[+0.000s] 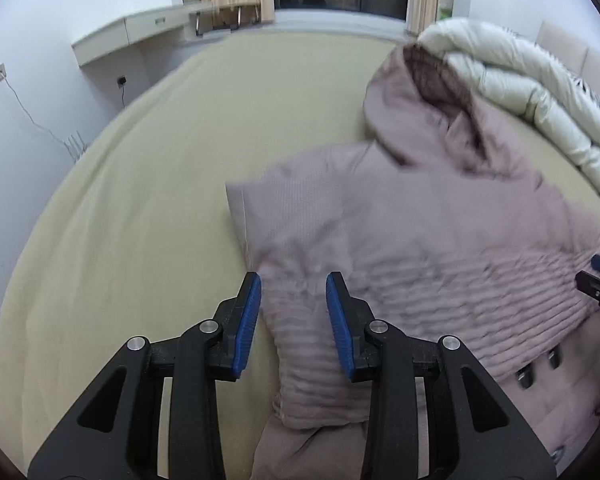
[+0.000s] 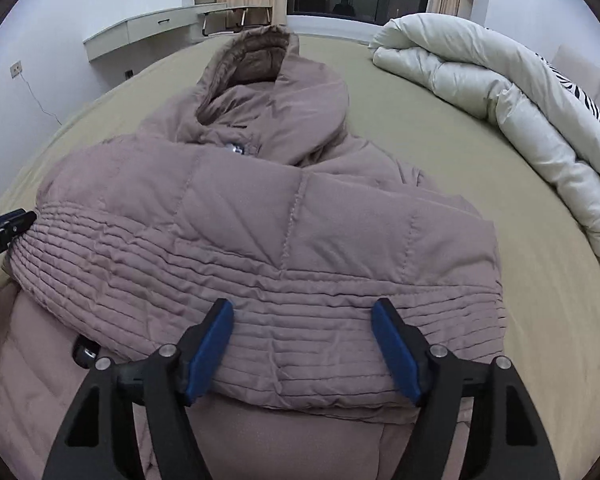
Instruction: Fold large clothes
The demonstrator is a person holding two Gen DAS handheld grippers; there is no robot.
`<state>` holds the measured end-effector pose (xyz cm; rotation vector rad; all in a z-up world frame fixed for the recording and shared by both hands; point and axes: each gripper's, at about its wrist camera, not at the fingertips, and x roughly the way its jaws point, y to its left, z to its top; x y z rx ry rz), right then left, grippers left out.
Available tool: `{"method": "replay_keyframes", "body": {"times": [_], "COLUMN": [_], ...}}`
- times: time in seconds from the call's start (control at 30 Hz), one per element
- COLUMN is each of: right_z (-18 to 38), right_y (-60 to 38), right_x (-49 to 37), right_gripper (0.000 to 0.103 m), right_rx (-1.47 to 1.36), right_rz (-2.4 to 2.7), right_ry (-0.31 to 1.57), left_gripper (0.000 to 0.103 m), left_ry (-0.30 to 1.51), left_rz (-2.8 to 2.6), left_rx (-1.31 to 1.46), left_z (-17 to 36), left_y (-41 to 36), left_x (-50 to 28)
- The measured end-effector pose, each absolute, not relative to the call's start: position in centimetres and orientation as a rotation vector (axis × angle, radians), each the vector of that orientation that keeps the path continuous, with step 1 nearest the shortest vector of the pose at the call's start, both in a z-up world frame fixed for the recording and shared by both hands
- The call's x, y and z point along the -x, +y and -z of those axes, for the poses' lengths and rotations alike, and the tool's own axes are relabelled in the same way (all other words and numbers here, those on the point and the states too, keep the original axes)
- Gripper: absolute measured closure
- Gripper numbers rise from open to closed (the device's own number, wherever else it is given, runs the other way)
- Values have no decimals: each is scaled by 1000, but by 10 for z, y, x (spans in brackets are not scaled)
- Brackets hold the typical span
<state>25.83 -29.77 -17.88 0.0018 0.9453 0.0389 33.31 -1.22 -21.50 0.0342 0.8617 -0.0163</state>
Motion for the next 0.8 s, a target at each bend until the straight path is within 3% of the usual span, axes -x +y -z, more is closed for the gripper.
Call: {"method": "replay_keyframes", "body": {"times": [0.13, 0.4, 0.67, 0.8], "right_z": [139, 104, 123, 129], "right_y": [-326, -362, -359, -353], "right_x": [-278, -400, -490, -523], "right_gripper": [31, 30, 30, 30], "right_rx": [-147, -233, -272, -305], "right_rz": [-50, -65, -87, -110], "right_ry": [845, 839, 894, 896], "left_gripper": [20, 20, 20, 32], "left_ry": [804, 874, 934, 979], "left_rz": [68, 177, 133, 114], "left_rx": [14, 28, -57, -26], "left_z": [180, 155, 191, 216], "left_y": [-23, -97, -148, -141], "left_x": [-370, -519, -625, -654]}}
